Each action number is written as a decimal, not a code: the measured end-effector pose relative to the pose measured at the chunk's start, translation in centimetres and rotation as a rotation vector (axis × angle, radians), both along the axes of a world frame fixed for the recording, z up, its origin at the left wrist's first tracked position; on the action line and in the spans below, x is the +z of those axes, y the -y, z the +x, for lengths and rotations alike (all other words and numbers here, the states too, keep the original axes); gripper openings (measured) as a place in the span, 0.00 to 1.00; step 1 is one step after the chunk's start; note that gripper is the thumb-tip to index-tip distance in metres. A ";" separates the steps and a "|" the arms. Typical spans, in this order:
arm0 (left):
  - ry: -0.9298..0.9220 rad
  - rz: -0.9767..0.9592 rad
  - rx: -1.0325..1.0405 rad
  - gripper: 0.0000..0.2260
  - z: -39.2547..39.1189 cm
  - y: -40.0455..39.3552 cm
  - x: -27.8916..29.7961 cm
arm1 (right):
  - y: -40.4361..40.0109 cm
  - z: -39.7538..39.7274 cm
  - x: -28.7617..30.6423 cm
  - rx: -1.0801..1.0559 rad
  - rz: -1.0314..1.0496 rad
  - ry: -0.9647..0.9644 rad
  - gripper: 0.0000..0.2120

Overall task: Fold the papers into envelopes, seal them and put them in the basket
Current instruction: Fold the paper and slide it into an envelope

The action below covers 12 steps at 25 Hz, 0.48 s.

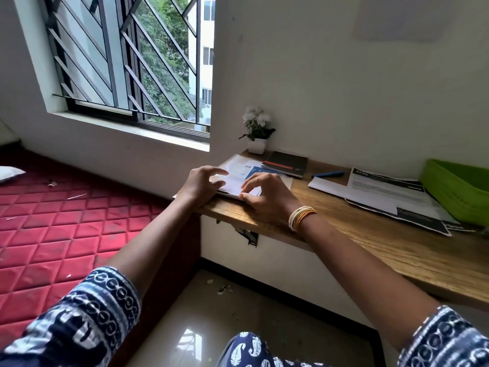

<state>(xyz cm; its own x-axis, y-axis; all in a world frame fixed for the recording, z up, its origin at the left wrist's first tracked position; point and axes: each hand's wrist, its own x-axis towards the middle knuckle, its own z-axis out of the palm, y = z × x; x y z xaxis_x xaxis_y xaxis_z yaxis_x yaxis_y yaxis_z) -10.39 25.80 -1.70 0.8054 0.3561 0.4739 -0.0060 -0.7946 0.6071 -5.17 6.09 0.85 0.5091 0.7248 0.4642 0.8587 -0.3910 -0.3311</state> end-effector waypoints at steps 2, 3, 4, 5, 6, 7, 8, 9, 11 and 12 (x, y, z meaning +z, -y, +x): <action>0.000 0.001 0.007 0.13 -0.1 0.1 0.0 | -0.1 0.0 0.0 0.002 0.002 -0.001 0.07; 0.000 -0.002 0.008 0.13 -0.2 0.1 0.1 | -0.2 0.0 -0.1 0.002 0.003 0.002 0.06; -0.001 -0.006 0.009 0.13 -0.2 0.2 0.1 | -0.2 0.1 -0.1 0.001 0.001 0.007 0.06; -0.003 -0.008 0.008 0.13 -0.2 0.2 0.1 | -0.2 0.1 -0.1 0.003 -0.002 0.009 0.07; -0.003 -0.010 0.007 0.13 -0.1 0.2 0.1 | -0.2 0.0 0.0 0.009 -0.004 0.006 0.07; -0.002 -0.012 0.005 0.13 -0.1 0.2 0.2 | -0.2 0.0 0.0 0.017 -0.005 0.002 0.07; 0.003 -0.016 0.003 0.13 0.0 0.1 0.2 | -0.2 -0.1 0.0 0.025 -0.009 0.001 0.07; 0.012 -0.020 0.001 0.13 0.0 0.1 0.2 | -0.3 -0.2 0.0 0.029 -0.017 0.000 0.07; 0.041 -0.042 0.005 0.12 0.0 -0.1 0.1 | -0.4 -0.2 0.0 0.026 -0.025 -0.001 0.07; 0.058 -0.069 0.003 0.12 0.0 -0.2 0.2 | -0.5 -0.1 0.0 0.023 -0.020 -0.006 0.07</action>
<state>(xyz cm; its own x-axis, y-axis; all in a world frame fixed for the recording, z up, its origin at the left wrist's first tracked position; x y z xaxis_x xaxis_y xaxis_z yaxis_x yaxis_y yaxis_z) -10.36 25.97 -1.54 0.7760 0.3919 0.4942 -0.0407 -0.7508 0.6593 -5.30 6.61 0.81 0.4947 0.7455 0.4466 0.8656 -0.3773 -0.3291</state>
